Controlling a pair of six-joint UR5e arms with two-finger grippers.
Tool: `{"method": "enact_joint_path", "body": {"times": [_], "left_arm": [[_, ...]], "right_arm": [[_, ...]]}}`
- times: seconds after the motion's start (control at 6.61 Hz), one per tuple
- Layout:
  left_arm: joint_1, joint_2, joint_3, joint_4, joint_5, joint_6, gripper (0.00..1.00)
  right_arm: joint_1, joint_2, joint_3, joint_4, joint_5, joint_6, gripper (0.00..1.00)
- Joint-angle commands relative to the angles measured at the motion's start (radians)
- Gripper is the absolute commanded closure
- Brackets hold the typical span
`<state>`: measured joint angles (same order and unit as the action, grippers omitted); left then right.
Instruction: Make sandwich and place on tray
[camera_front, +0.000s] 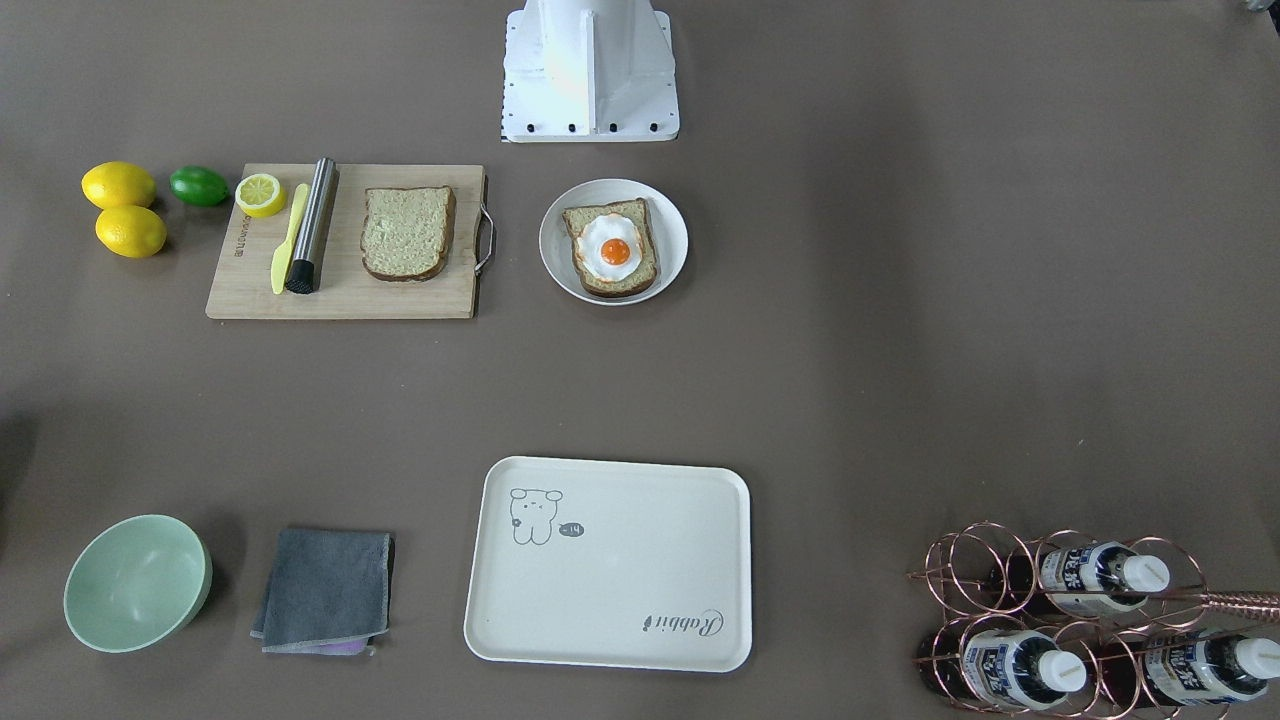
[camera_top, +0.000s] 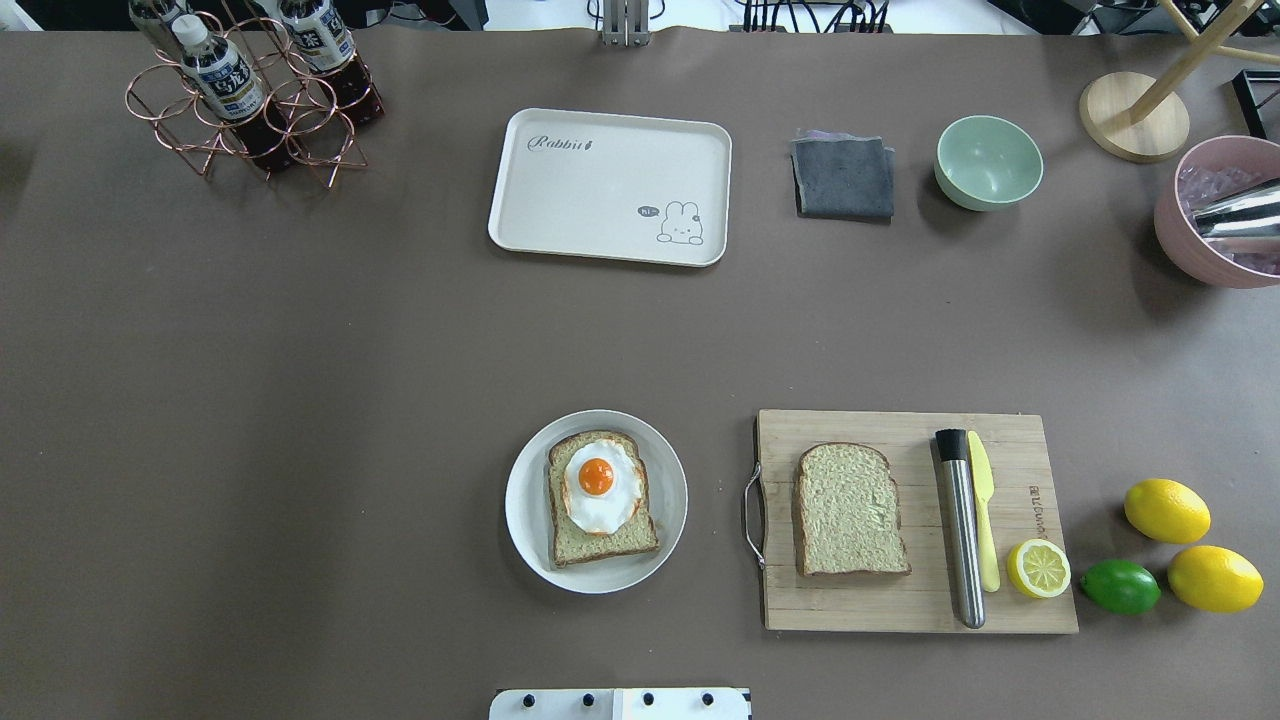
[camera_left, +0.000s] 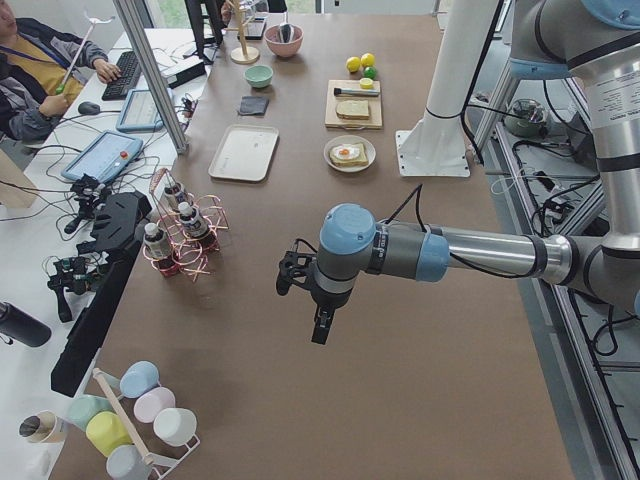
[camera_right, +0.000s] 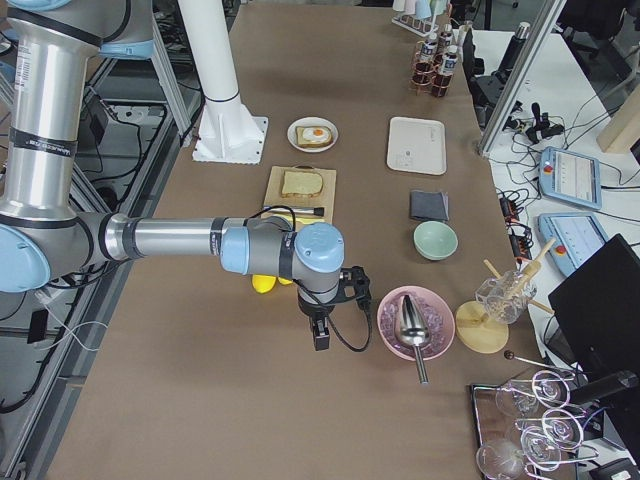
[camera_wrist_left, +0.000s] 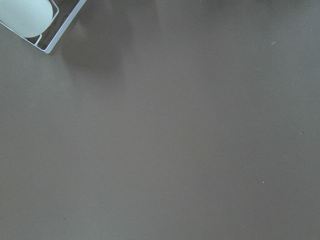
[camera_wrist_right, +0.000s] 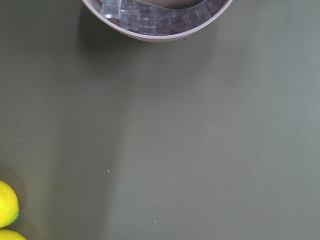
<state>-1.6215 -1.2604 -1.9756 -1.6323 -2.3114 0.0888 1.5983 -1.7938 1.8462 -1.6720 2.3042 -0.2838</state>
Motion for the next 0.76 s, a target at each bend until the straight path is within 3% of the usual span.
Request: {"method": "enact_joint_path", "body": {"times": [0.0, 0.61], "left_arm": [[0.0, -0.001, 0.0, 0.0, -0.002, -0.003, 0.03], [0.0, -0.002, -0.005, 0.0, -0.003, 0.005, 0.03]], "right_arm": [[0.0, -0.002, 0.001, 0.0, 0.001, 0.0, 0.0], [0.0, -0.001, 0.005, 0.005, 0.003, -0.005, 0.0]]}}
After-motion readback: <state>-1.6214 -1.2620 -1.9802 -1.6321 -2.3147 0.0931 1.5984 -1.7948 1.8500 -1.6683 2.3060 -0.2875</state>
